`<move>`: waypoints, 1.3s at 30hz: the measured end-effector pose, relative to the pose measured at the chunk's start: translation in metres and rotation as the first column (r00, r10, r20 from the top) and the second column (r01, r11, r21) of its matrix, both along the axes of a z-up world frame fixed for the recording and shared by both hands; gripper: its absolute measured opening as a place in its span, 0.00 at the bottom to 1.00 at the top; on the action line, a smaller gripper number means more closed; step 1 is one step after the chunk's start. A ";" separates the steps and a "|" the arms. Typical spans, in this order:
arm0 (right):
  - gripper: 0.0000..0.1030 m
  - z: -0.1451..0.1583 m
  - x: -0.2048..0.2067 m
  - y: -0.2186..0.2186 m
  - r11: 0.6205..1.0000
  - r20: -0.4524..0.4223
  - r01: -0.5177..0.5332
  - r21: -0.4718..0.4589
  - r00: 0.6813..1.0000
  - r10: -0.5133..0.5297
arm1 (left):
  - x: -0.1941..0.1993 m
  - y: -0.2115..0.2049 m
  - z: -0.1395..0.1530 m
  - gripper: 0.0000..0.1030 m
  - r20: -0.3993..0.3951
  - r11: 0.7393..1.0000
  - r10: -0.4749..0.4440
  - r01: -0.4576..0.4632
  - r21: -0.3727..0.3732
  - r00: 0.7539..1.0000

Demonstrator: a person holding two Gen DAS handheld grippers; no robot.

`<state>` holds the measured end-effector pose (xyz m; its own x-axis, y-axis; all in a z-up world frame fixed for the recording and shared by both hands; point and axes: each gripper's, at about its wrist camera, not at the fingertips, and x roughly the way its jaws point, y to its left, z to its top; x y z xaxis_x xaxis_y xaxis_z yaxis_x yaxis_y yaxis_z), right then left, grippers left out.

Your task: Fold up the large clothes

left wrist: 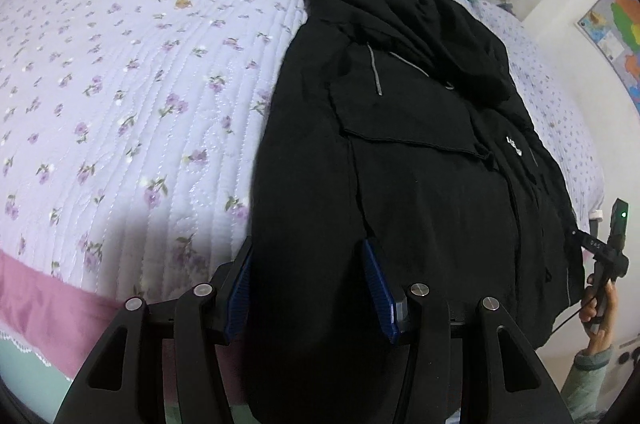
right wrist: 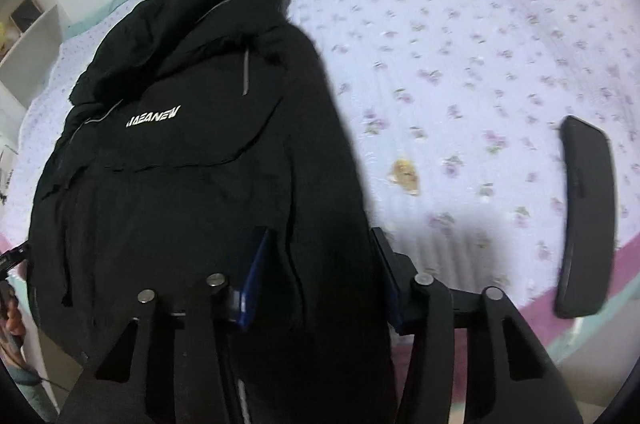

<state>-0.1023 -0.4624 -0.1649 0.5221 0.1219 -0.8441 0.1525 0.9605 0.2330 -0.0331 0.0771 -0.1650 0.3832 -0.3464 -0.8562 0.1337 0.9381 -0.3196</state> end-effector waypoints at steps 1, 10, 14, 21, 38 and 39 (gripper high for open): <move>0.40 0.006 0.000 0.003 0.999 0.015 -0.028 0.030 1.000 0.027 | 0.002 -0.002 0.003 0.51 -0.016 0.999 -0.026 0.025 -0.035 1.000; 0.40 0.017 0.021 0.026 0.974 0.061 -0.153 0.169 0.988 0.144 | 0.024 -0.005 0.004 0.55 -0.034 0.884 -0.144 0.113 -0.453 0.989; 0.40 0.010 0.014 0.031 0.973 0.061 -0.153 0.174 0.988 0.144 | 0.001 -0.005 -0.010 0.55 -0.057 0.915 -0.160 0.126 -0.383 0.986; 0.43 0.004 -0.019 0.038 0.976 -0.011 -0.192 0.103 0.981 0.194 | -0.048 -0.009 -0.005 0.55 -0.059 0.933 -0.217 0.189 -0.307 0.974; 0.20 0.101 -0.012 -0.005 0.950 0.298 -0.200 0.238 0.946 0.125 | 0.021 -0.015 0.118 0.16 0.282 0.870 -0.083 0.207 -0.447 0.956; 0.20 0.105 -0.007 -0.009 0.949 0.309 -0.196 0.247 0.944 0.115 | 0.032 -0.015 0.120 0.16 0.279 0.867 -0.063 0.191 -0.460 0.958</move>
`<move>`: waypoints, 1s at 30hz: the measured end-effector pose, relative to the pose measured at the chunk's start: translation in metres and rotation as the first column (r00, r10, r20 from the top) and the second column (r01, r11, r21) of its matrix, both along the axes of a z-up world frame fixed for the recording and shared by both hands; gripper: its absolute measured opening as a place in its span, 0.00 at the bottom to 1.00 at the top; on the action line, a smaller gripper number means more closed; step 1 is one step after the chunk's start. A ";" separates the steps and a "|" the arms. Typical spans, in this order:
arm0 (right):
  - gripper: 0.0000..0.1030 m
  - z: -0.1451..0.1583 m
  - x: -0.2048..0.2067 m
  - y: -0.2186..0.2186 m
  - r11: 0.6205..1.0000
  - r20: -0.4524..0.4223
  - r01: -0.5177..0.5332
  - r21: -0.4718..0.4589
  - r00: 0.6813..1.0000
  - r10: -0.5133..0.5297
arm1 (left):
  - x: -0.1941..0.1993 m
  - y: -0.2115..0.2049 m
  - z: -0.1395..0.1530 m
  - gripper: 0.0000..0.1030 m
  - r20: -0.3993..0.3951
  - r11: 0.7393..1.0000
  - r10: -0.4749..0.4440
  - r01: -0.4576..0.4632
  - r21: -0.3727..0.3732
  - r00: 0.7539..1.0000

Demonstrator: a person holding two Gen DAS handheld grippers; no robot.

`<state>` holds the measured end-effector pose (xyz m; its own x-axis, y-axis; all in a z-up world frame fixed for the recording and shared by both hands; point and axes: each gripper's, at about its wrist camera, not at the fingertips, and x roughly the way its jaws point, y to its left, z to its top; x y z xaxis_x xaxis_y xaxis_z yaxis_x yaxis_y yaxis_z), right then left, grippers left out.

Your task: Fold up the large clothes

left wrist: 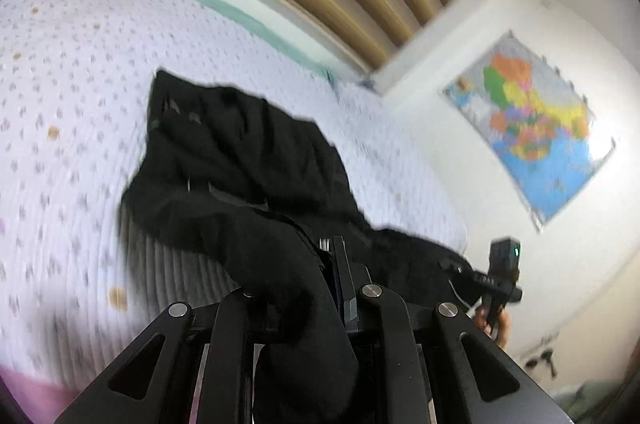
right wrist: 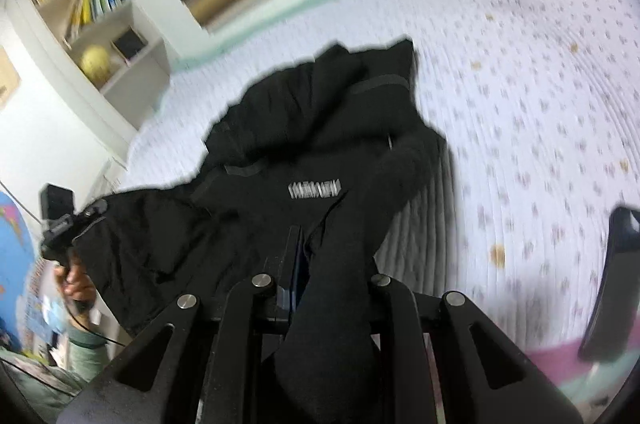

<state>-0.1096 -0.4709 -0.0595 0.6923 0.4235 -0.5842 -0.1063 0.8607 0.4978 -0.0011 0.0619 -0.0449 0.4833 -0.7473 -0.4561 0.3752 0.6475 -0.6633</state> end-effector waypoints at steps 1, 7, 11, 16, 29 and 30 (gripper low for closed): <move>0.20 0.007 0.008 -0.007 1.000 0.016 0.014 0.020 1.000 -0.015 | 0.015 0.003 0.002 0.16 -0.011 0.999 0.021 -0.021 -0.028 1.000; 0.20 0.026 0.064 -0.043 0.984 0.025 0.133 0.117 0.990 -0.137 | 0.082 0.014 0.011 0.17 -0.012 0.980 0.161 -0.161 -0.117 0.987; 0.20 0.032 0.116 -0.051 0.973 0.021 0.180 0.147 0.983 -0.185 | 0.124 0.008 0.007 0.17 -0.020 0.965 0.237 -0.238 -0.112 0.971; 0.20 0.021 0.184 -0.045 0.967 -0.013 0.240 0.084 0.971 -0.240 | 0.177 0.006 -0.018 0.19 -0.075 0.944 0.321 -0.325 -0.058 0.944; 0.21 -0.100 0.326 -0.009 0.963 -0.218 0.232 -0.135 0.941 -0.257 | 0.272 -0.028 -0.136 0.20 -0.151 0.916 0.364 -0.324 0.238 0.919; 0.21 -0.098 0.325 -0.005 0.963 -0.213 0.224 -0.152 0.944 -0.254 | 0.272 -0.031 -0.134 0.20 -0.137 0.912 0.356 -0.313 0.264 0.924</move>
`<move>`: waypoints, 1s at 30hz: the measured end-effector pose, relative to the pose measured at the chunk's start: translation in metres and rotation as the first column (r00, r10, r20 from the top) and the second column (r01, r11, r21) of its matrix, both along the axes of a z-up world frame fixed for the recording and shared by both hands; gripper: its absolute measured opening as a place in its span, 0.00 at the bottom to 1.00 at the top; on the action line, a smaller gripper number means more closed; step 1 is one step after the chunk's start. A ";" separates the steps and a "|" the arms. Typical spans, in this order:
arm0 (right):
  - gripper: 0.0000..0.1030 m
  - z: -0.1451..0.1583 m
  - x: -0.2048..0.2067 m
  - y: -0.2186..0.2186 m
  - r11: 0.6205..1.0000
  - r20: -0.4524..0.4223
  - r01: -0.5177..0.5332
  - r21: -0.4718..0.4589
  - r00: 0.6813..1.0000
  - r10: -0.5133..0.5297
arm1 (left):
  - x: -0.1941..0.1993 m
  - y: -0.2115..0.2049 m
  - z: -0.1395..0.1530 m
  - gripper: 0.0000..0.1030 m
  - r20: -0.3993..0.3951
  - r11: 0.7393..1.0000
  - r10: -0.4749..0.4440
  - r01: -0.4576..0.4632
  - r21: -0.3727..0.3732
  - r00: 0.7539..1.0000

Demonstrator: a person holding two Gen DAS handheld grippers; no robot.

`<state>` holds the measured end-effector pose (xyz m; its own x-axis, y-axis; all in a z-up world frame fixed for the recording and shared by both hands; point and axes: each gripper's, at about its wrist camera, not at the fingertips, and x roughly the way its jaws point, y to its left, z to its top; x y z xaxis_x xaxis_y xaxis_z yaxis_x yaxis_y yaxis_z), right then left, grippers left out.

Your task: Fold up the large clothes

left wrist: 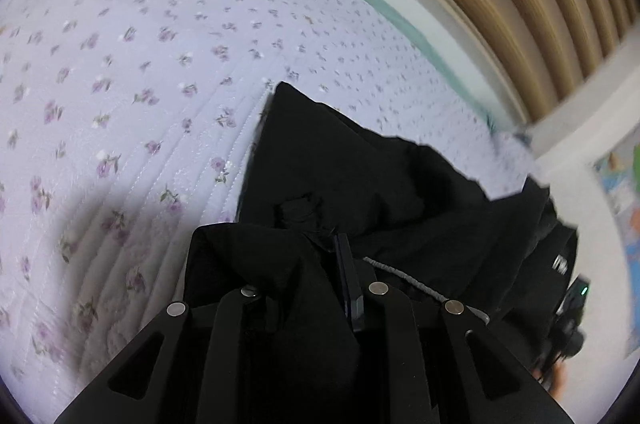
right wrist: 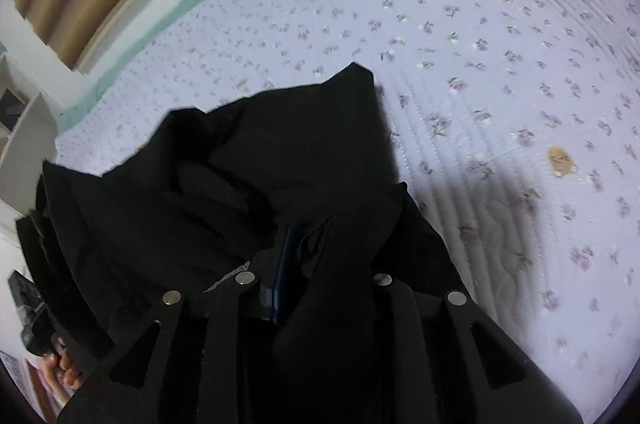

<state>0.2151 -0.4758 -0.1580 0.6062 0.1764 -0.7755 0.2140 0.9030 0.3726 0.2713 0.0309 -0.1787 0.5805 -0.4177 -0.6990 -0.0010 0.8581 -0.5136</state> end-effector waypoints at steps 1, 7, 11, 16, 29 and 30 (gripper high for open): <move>0.21 0.001 -0.001 0.003 0.999 0.005 -0.013 -0.029 1.000 0.013 | 0.000 -0.001 0.002 0.20 -0.001 1.000 -0.007 0.007 0.016 1.000; 0.29 0.017 -0.019 -0.011 0.996 0.031 -0.064 0.067 0.998 0.062 | -0.013 -0.005 0.026 0.21 0.037 0.992 -0.089 0.085 0.096 0.995; 0.52 0.047 -0.053 -0.043 0.970 0.130 -0.110 0.216 0.988 0.083 | -0.043 0.017 0.068 0.31 0.130 0.980 -0.198 0.193 0.048 0.972; 0.84 0.088 -0.114 -0.089 0.939 0.318 -0.118 0.322 0.948 0.010 | -0.066 0.069 0.108 0.57 0.241 0.869 -0.324 0.389 -0.308 0.915; 0.86 0.069 -0.065 -0.010 0.944 0.237 -0.171 -0.281 0.941 0.241 | -0.043 0.035 0.081 0.75 0.154 0.948 -0.282 0.250 0.197 0.947; 0.86 0.067 -0.060 -0.008 0.942 0.234 -0.185 -0.280 0.938 0.254 | -0.037 0.036 0.075 0.75 0.143 0.947 -0.285 0.256 0.192 0.948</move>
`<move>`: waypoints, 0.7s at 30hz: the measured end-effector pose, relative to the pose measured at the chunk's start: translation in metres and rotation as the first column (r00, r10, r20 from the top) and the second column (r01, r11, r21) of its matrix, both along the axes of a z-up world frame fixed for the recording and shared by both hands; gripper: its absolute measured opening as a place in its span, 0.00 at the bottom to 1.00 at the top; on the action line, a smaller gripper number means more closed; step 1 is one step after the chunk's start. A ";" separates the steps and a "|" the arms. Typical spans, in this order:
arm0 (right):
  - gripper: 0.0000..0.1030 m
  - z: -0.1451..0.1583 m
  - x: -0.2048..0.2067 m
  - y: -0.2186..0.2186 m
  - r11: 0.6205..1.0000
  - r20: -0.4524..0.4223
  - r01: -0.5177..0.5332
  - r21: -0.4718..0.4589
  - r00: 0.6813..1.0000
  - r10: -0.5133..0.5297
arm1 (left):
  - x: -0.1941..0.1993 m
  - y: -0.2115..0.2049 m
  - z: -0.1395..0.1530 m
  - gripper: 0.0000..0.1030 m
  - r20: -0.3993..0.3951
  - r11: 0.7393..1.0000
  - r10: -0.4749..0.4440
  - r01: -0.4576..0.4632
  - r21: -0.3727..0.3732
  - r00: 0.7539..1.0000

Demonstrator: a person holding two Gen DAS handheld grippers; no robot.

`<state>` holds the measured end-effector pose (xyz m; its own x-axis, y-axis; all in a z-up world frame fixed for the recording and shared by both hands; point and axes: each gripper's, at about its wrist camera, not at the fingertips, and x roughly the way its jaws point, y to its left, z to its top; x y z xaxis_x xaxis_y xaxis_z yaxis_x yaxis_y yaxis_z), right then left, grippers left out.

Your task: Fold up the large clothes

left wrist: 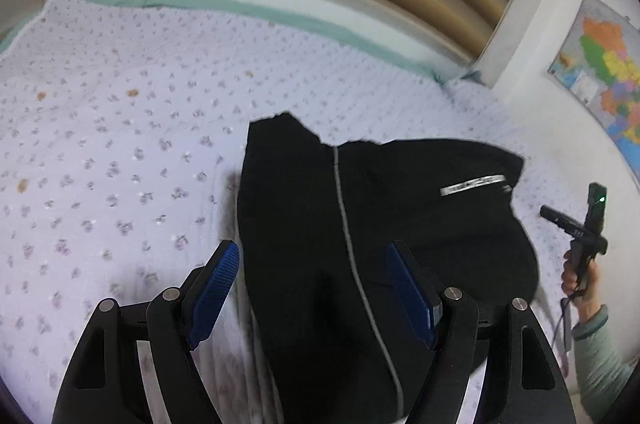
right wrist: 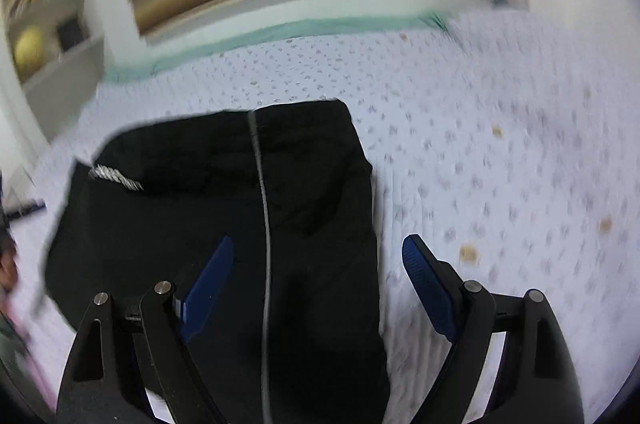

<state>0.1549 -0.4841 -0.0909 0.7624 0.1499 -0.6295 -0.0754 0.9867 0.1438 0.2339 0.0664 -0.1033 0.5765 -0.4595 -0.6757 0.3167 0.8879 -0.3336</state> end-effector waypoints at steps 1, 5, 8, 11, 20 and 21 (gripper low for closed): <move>0.86 -0.003 0.012 -0.001 1.000 -0.009 -0.019 0.017 1.000 0.019 | 0.009 -0.003 -0.007 0.75 -0.019 1.000 -0.003 0.003 -0.008 1.000; 0.86 -0.013 0.053 -0.014 0.996 -0.029 -0.041 0.075 0.999 0.043 | 0.044 0.004 -0.028 0.75 -0.097 0.996 0.027 -0.036 -0.085 0.995; 0.86 -0.025 0.086 -0.023 0.984 -0.066 -0.090 0.156 0.993 0.101 | 0.061 0.014 -0.042 0.75 -0.165 0.975 0.002 -0.039 -0.219 0.986; 0.87 -0.037 0.111 -0.026 0.958 -0.103 -0.123 0.259 0.983 0.153 | 0.075 0.024 -0.059 0.75 -0.229 0.945 -0.038 -0.040 -0.325 0.973; 0.03 0.004 0.070 -0.002 0.995 0.073 -0.089 0.036 0.994 0.086 | 0.052 0.013 -0.017 0.09 -0.038 0.944 -0.030 0.016 -0.328 0.999; 0.03 0.015 0.064 -0.001 0.997 0.094 -0.072 0.018 0.993 0.070 | 0.049 0.009 -0.009 0.09 -0.018 0.950 -0.031 0.024 -0.311 0.999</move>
